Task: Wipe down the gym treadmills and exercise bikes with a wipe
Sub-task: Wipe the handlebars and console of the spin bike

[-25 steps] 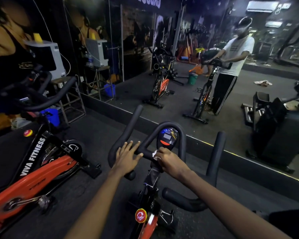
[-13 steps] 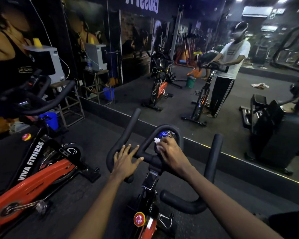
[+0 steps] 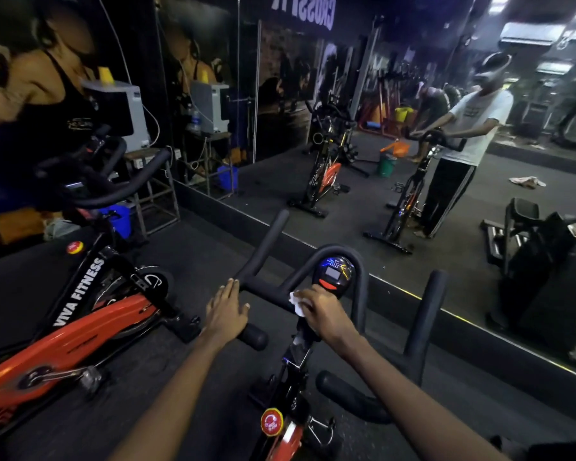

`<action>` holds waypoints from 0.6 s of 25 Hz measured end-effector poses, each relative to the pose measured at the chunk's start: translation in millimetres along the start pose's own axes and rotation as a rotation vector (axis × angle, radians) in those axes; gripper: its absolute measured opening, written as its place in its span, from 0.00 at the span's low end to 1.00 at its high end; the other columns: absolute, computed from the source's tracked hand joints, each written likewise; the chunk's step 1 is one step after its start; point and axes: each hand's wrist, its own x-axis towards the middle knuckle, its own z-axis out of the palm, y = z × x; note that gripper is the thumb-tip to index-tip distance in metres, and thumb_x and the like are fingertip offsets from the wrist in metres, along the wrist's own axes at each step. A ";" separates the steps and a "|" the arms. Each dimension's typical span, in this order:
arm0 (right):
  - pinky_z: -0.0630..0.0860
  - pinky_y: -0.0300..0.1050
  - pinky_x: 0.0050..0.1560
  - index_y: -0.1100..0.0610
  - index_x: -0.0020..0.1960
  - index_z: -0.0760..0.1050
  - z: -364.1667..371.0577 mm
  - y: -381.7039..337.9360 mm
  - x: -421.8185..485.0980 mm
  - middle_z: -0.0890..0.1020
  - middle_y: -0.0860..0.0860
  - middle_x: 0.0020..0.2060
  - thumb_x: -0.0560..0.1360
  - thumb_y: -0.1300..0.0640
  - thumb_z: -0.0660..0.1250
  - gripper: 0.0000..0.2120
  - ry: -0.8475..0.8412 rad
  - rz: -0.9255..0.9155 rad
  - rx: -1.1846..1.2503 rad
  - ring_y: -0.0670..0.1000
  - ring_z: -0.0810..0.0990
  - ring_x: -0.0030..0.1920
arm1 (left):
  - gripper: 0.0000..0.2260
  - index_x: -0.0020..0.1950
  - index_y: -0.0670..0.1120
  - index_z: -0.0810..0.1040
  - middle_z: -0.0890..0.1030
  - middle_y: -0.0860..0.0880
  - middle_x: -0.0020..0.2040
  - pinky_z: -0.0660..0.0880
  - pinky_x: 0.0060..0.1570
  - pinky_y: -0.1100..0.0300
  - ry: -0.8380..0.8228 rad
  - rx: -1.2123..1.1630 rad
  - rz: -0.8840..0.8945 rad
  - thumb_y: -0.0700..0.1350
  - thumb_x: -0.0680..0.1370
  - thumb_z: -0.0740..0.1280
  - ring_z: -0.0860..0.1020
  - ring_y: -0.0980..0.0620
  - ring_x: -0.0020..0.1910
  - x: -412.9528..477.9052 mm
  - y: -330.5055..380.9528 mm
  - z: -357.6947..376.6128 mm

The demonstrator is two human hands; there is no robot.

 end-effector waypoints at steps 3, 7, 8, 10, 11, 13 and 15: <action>0.64 0.37 0.40 0.56 0.43 0.78 21.2 -9.2 6.2 0.72 0.46 0.39 0.78 0.59 0.63 0.07 -0.032 -0.012 -0.029 0.45 0.71 0.40 | 0.29 0.80 0.43 0.52 0.53 0.46 0.81 0.56 0.74 0.51 0.006 -0.031 0.032 0.50 0.82 0.59 0.54 0.49 0.79 -2.3 -8.8 -5.4; 0.62 0.43 0.37 0.54 0.39 0.71 40.5 -21.3 35.1 0.68 0.48 0.38 0.76 0.60 0.62 0.07 -0.061 0.009 -0.108 0.50 0.70 0.38 | 0.27 0.80 0.42 0.55 0.56 0.45 0.80 0.55 0.73 0.57 0.019 -0.074 0.079 0.48 0.83 0.59 0.57 0.49 0.78 -3.8 -19.3 -7.8; 0.64 0.43 0.37 0.54 0.40 0.72 45.7 -25.3 39.7 0.69 0.48 0.39 0.77 0.59 0.62 0.07 -0.084 -0.001 -0.101 0.52 0.72 0.38 | 0.27 0.80 0.42 0.56 0.57 0.45 0.80 0.56 0.73 0.57 0.016 -0.096 0.080 0.48 0.83 0.59 0.58 0.49 0.78 -2.4 -22.1 -8.2; 0.67 0.42 0.40 0.56 0.43 0.76 53.1 -25.2 44.8 0.70 0.48 0.41 0.79 0.58 0.62 0.08 -0.110 -0.046 -0.062 0.54 0.76 0.40 | 0.27 0.80 0.42 0.55 0.57 0.45 0.80 0.57 0.74 0.56 -0.009 -0.126 0.086 0.48 0.83 0.59 0.59 0.49 0.78 1.8 -26.7 -9.1; 0.68 0.40 0.41 0.56 0.43 0.77 54.5 -22.6 47.3 0.70 0.48 0.41 0.79 0.58 0.62 0.08 -0.109 -0.066 -0.046 0.53 0.76 0.41 | 0.27 0.80 0.42 0.55 0.57 0.46 0.80 0.58 0.74 0.55 -0.017 -0.137 0.098 0.48 0.83 0.59 0.59 0.50 0.78 4.6 -28.6 -10.1; 0.71 0.43 0.42 0.54 0.39 0.77 57.3 -20.3 58.5 0.72 0.48 0.39 0.78 0.60 0.63 0.10 -0.104 -0.076 -0.028 0.52 0.76 0.40 | 0.27 0.80 0.43 0.55 0.57 0.47 0.80 0.59 0.73 0.54 -0.019 -0.169 0.120 0.49 0.83 0.59 0.59 0.50 0.78 9.3 -33.0 -10.9; 0.73 0.46 0.43 0.53 0.37 0.77 65.6 -25.2 76.0 0.73 0.48 0.37 0.75 0.60 0.63 0.09 -0.088 -0.029 0.006 0.51 0.76 0.38 | 0.28 0.80 0.45 0.55 0.56 0.49 0.80 0.59 0.73 0.55 -0.029 -0.203 0.129 0.49 0.83 0.60 0.59 0.51 0.77 11.2 -35.8 -10.0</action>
